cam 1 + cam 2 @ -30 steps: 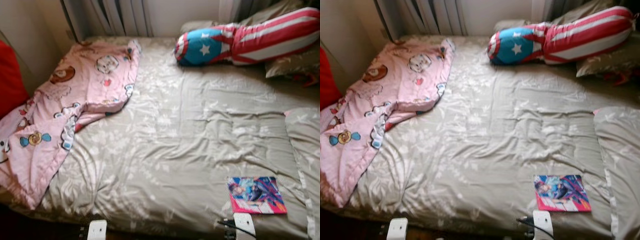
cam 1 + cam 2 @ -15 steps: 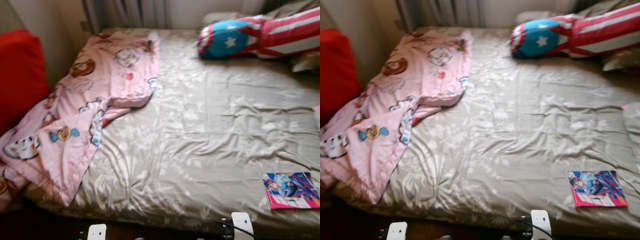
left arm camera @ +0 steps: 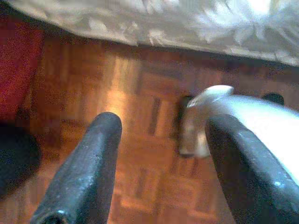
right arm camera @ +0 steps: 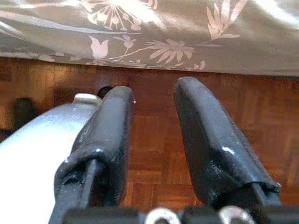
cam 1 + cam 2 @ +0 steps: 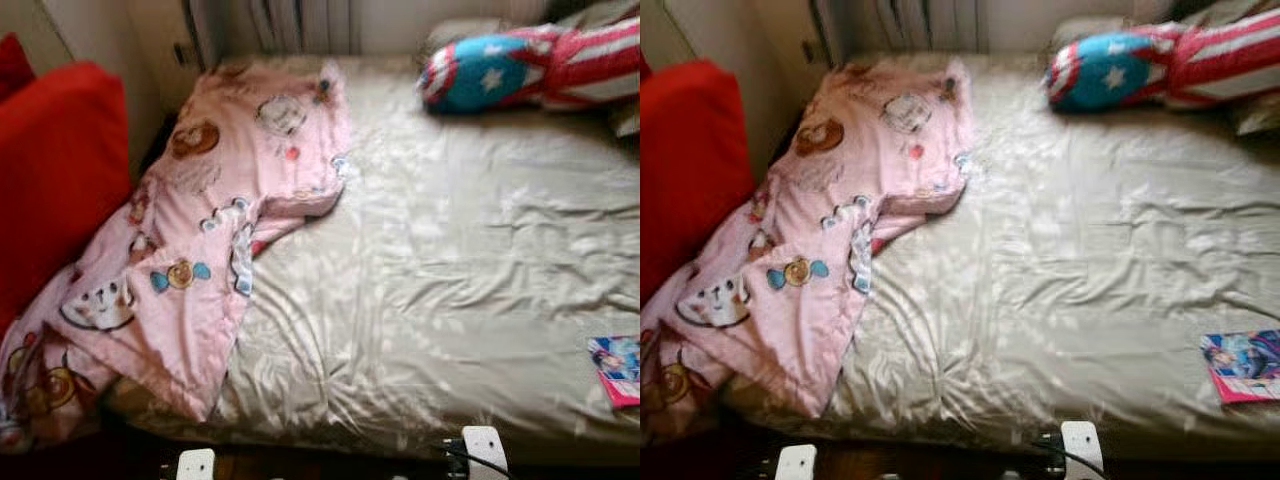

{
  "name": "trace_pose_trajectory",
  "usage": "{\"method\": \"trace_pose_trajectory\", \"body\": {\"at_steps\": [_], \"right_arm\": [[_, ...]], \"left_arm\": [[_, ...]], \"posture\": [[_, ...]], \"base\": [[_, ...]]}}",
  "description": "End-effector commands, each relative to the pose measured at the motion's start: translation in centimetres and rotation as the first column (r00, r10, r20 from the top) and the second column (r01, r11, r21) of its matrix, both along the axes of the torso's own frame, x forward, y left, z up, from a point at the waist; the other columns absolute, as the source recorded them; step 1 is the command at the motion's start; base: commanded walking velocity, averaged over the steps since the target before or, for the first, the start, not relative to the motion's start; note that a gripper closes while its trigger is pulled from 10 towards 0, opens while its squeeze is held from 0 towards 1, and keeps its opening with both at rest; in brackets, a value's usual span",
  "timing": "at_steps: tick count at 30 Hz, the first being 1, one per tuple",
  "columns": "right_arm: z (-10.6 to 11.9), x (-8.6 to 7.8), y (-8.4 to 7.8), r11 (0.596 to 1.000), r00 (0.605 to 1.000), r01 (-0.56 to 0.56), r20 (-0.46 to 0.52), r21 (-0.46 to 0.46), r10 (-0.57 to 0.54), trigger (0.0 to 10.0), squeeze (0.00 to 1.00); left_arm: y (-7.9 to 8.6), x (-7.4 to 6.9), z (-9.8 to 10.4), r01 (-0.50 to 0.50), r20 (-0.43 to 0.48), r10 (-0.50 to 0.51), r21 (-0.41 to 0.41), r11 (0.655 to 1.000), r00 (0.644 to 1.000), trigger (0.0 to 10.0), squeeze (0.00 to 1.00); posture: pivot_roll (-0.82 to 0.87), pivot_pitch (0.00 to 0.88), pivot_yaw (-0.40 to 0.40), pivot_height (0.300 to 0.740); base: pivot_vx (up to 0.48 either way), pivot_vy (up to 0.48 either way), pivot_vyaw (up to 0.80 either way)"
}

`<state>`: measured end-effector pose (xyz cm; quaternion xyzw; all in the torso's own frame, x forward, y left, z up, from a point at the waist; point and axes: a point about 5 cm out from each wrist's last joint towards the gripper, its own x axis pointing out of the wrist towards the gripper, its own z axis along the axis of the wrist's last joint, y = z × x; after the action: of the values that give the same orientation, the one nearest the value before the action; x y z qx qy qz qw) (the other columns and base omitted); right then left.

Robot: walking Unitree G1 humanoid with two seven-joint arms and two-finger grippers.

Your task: Clean up the room

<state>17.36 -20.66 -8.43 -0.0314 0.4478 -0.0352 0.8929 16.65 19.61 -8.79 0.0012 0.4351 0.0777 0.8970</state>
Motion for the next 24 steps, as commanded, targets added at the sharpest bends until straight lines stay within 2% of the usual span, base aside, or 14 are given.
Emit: {"method": "trace_pose_trajectory", "body": {"at_steps": [1,18,24], "right_arm": [[-0.48,-0.81,0.53,1.0,1.0,0.002,-0.031,0.015,-0.002,10.0,0.0],[-0.61,-1.03,0.76,1.0,0.999,-0.003,-0.039,0.015,0.003,10.0,0.0],[-0.64,-1.11,0.76,1.0,0.999,-0.004,-0.041,0.017,0.004,10.0,0.0]], "left_arm": [[0.4,-1.3,-0.5,-0.018,-0.038,0.018,0.003,1.0,0.999,10.0,0.0],[0.48,-1.45,-0.54,-0.016,-0.04,0.016,0.005,1.0,0.999,10.0,0.0],[0.52,-1.48,-0.53,-0.014,-0.038,0.014,0.007,1.0,0.999,10.0,0.0]], "posture": [[-0.1,0.191,-0.012,0.74],[-0.1,0.169,-0.003,0.74],[-0.1,0.169,-0.002,0.74]], "base": [[0.0,0.465,0.0],[0.0,0.463,0.0],[0.0,0.198,0.0]]}}
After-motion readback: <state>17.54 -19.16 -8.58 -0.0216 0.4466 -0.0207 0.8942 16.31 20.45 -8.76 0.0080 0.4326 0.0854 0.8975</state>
